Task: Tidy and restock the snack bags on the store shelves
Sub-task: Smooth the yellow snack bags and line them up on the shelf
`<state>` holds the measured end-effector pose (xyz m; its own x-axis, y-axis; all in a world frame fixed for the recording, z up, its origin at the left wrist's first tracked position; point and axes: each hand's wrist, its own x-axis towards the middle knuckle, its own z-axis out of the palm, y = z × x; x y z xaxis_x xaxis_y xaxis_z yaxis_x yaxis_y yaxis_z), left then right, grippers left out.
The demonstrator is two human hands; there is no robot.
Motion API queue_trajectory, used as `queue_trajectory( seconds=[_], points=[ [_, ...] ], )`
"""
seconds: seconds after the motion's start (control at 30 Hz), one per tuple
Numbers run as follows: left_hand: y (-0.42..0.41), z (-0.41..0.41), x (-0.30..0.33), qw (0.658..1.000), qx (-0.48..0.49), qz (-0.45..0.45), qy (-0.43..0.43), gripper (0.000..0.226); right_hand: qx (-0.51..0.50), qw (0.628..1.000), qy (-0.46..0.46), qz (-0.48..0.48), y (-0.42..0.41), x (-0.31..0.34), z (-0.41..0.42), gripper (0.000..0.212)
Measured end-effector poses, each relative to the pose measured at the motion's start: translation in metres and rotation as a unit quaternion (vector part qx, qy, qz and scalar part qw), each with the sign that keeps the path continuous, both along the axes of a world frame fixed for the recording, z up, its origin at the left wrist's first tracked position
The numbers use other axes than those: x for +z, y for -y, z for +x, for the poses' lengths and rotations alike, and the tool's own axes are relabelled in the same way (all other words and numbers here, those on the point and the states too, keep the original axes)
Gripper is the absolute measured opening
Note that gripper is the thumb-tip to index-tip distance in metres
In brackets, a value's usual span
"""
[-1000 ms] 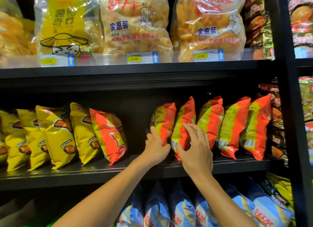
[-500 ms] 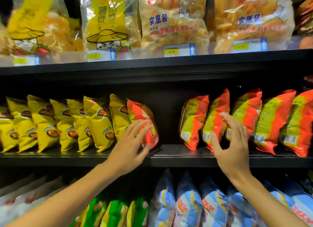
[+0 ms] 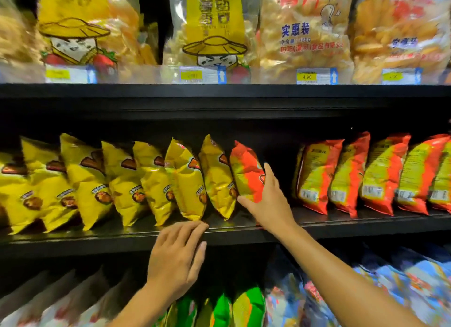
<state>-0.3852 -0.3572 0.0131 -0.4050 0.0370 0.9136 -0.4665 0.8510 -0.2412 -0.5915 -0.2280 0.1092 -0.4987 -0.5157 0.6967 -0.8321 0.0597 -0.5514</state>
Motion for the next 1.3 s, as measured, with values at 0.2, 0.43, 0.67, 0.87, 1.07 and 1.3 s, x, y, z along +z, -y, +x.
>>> queue_trajectory(
  seconds=[0.2, 0.43, 0.67, 0.87, 1.07, 1.3],
  points=[
    [0.0, 0.001, 0.0, 1.0, 0.004, -0.006, 0.0, 0.044, -0.039, 0.995, -0.006, -0.09, -0.014, 0.0, -0.006, 0.077],
    [-0.012, 0.004, 0.002, 0.997, 0.014, 0.076, 0.017, 0.05, 0.037, 0.967, -0.002, -0.251, -0.11, -0.007, 0.018, 0.069],
    [-0.168, 0.001, -0.001, 0.863, -0.354, 0.347, -0.095, 0.057, 0.049, 0.959, -0.072, -0.268, -0.198, -0.071, 0.071, 0.07],
    [-0.268, -0.002, -0.054, 0.653, -0.469, 0.574, -0.155, 0.056, 0.093, 0.975, -0.143, -0.145, -0.209, -0.174, 0.108, 0.071],
    [-0.252, 0.023, -0.105, 0.655, -0.371, 0.613, -0.242, 0.053, 0.191, 0.975, -0.037, -0.106, -0.243, -0.22, 0.112, 0.056],
    [-0.254, 0.062, -0.153, 0.633, -0.321, 0.692, -0.134, 0.075, 0.297, 0.889, 0.347, -0.042, -0.239, -0.198, 0.099, 0.082]
  ],
)
